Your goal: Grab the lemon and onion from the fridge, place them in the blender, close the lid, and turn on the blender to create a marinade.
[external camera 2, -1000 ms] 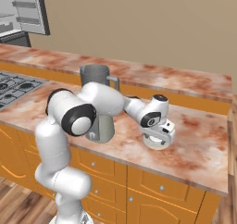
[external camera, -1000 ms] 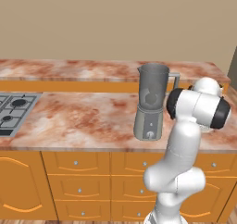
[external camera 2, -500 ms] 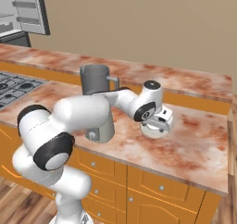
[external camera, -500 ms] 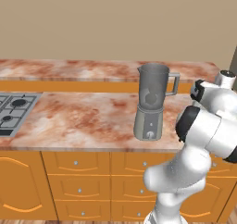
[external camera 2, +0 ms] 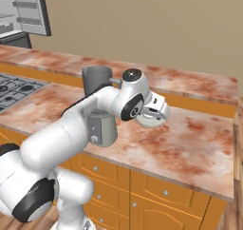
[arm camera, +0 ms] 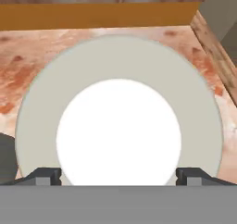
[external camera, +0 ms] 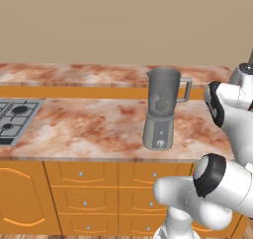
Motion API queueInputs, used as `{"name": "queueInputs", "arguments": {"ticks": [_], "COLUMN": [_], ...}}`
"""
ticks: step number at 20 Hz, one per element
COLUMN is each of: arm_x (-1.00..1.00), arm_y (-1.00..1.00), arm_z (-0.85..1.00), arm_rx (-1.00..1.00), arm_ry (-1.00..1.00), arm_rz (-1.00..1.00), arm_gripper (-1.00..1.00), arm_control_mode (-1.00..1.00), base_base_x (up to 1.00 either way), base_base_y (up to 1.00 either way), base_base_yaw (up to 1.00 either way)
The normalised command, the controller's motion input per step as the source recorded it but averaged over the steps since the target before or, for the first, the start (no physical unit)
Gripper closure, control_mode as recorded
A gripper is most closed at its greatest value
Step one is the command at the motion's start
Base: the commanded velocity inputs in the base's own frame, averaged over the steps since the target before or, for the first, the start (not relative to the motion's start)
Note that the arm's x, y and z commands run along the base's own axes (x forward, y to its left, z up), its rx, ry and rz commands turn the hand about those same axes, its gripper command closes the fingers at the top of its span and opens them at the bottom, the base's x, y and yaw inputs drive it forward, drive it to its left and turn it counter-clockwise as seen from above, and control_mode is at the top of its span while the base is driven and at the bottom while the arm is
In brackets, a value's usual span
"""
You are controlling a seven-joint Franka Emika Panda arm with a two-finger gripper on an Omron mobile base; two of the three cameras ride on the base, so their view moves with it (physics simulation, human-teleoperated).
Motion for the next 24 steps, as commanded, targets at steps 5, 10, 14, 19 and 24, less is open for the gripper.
{"name": "queueInputs", "arguments": {"ticks": [5,10,14,19,24], "arm_x": [-0.04,-0.04,-0.03,0.00,0.06], "arm_y": [0.34,0.20,0.10,0.32,0.49], "arm_z": [1.00,1.00,0.90,0.24,-0.06], "arm_rx": [-0.05,0.00,0.00,0.01,0.10], "arm_ry": [-0.03,0.01,0.07,0.06,0.00], "arm_rz": [0.00,0.00,0.00,0.00,0.00], "arm_gripper": [1.00,1.00,1.00,1.00,1.00], "arm_control_mode": [-1.00,-1.00,-1.00,-1.00,-1.00], "base_base_x": [0.00,0.00,0.00,0.00,0.00], "base_base_y": [0.00,0.00,0.00,0.00,0.00], "base_base_yaw": [0.00,0.00,0.00,0.00,0.00]}}
